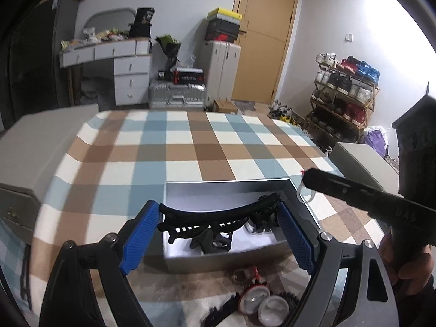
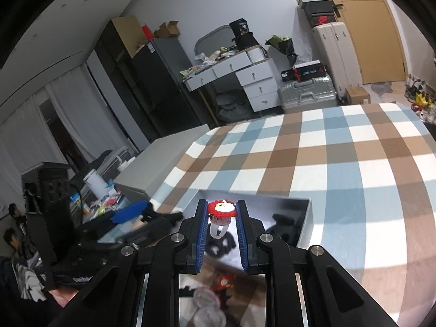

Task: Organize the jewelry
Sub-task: 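Place the headband in the box with the left gripper while the right gripper drops a red charm there, then withdraw both grippers from the silver box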

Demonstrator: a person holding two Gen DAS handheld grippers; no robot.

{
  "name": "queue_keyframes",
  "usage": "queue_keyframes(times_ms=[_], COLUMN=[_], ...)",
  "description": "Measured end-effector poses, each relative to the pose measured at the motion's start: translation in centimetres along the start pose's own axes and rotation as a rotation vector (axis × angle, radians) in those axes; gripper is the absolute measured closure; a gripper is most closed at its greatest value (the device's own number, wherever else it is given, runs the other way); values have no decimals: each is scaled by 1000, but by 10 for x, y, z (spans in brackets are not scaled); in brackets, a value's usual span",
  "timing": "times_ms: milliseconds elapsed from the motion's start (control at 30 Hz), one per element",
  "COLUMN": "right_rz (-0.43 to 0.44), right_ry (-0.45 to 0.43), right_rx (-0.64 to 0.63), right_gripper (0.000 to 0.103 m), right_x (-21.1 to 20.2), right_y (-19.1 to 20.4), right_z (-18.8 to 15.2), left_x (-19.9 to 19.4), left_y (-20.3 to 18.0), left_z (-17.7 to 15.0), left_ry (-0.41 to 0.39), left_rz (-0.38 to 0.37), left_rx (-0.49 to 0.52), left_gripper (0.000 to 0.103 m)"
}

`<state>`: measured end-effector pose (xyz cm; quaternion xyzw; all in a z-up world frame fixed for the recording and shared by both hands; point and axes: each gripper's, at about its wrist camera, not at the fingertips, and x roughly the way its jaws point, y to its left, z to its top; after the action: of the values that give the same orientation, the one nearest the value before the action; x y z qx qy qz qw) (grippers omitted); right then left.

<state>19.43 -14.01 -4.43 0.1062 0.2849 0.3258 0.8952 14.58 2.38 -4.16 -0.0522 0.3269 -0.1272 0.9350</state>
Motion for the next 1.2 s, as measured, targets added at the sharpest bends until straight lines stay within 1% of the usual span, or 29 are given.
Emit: queue_keyframes(times_ms=[167, 400, 567, 633, 767, 867, 933, 1000, 1067, 1100, 1133, 1200], right_rz=[-11, -7, -31, -29, -29, -31, -36, -35, -38, -47, -51, -57], right_ry=[48, 90, 115, 123, 121, 117, 117, 95, 61, 29, 7, -31], right_rx=[7, 40, 45, 54, 55, 61, 66, 73, 68, 68, 68, 66], right_gripper=[84, 84, 84, 83, 82, 80, 70, 64, 54, 43, 37, 35], right_x=[25, 45, 52, 54, 55, 56, 56, 48, 38, 28, 21, 6], right_y=[-14, -29, -32, -34, -35, -35, -36, -35, -33, -32, -31, -29], right_z=[4, -1, -2, -2, 1, 3, 4, 5, 7, 7, 8, 7], left_x=[21, 33, 37, 37, 41, 42, 45, 47, 45, 43, 39, 33], left_y=[1, 2, -2, -3, -3, 1, 2, 2, 1, 1, 3, 5], left_z=[1, -2, 1, 2, 5, 6, 8, 10, 10, 10, 11, 11], left_ry=[51, 101, 115, 122, 127, 130, 149, 176, 178, 171, 156, 148], left_rz=[-18, -36, -37, -51, -53, -84, -119, -142, -130, -124, -127, -143], left_rx=[-3, 4, 27, 27, 31, 13, -7, -18, -6, -5, -12, -29], left_gripper=[18, 18, 18, 18, 18, 17, 17, 17, 17, 17, 17, 17])
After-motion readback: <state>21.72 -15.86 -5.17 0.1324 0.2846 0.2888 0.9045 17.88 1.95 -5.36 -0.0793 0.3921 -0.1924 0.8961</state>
